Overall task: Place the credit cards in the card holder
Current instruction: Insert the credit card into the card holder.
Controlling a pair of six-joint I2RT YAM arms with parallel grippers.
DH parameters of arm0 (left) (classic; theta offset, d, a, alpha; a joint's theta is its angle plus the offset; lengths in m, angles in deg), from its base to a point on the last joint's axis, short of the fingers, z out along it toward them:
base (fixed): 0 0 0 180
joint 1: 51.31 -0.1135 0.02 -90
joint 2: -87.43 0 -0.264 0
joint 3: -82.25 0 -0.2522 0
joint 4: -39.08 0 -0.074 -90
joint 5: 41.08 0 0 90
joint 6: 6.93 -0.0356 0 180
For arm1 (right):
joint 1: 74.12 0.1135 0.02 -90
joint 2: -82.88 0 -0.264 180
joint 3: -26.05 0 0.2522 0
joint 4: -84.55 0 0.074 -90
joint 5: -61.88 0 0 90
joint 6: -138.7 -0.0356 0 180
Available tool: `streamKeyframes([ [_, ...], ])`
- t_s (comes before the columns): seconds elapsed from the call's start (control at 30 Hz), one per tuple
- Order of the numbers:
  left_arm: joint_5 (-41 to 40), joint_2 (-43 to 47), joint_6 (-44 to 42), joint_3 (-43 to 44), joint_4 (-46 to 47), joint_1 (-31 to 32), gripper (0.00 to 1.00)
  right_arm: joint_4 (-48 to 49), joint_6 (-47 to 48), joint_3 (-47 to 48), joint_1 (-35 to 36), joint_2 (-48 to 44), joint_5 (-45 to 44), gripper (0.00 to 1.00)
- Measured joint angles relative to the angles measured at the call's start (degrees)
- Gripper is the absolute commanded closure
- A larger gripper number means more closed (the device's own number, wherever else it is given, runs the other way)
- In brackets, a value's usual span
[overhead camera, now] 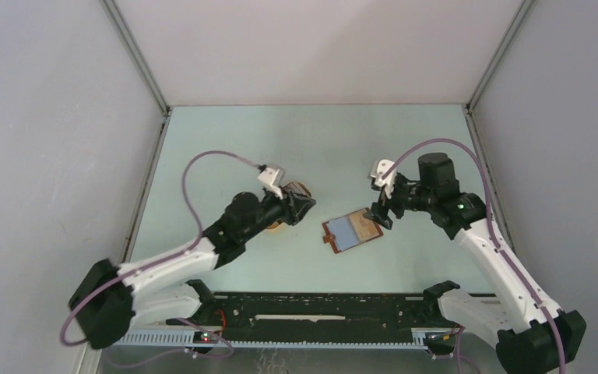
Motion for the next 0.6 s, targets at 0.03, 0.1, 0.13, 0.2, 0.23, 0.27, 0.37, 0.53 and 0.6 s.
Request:
streamKeyframes([
  [0.03,-2.75,4.44,-1.90,-2.14,0.00,0.31,0.55,0.46,-1.18,0.04,-1.44,-1.09,1.51,0.08],
  [0.1,-7.04,11.41,-4.55,-5.25,0.28,0.39,0.40,0.76,-3.37,0.72,-3.67,-1.81,4.59,0.08],
  [0.13,-9.03,14.23,-5.70,-6.49,0.55,0.39,0.31,0.70,-4.44,1.49,-4.50,-1.49,6.10,0.08],
  [0.2,-12.63,18.84,-7.02,-8.92,1.64,0.39,0.05,-0.07,-6.36,3.91,-5.73,0.24,8.96,0.08],
  [0.23,-14.62,20.90,-7.41,-10.25,2.40,0.39,0.01,-0.22,-7.43,5.70,-6.32,1.66,10.60,0.08],
  [0.27,-16.70,22.73,-7.63,-11.58,3.21,0.39,0.00,-0.26,-8.50,7.61,-6.84,3.26,12.28,0.08],
  [0.37,-21.75,25.11,-6.78,-14.21,4.52,0.35,0.00,-0.28,-10.05,9.90,-8.15,5.92,15.37,0.08],
  [0.53,-23.67,24.79,-2.73,-16.98,6.12,-1.01,0.00,-0.26,-11.34,7.58,-10.60,6.49,17.75,0.08],
  [0.6,-23.67,23.17,-0.37,-17.00,6.91,-1.36,0.00,0.07,-11.69,5.73,-11.15,6.54,17.77,0.08],
])
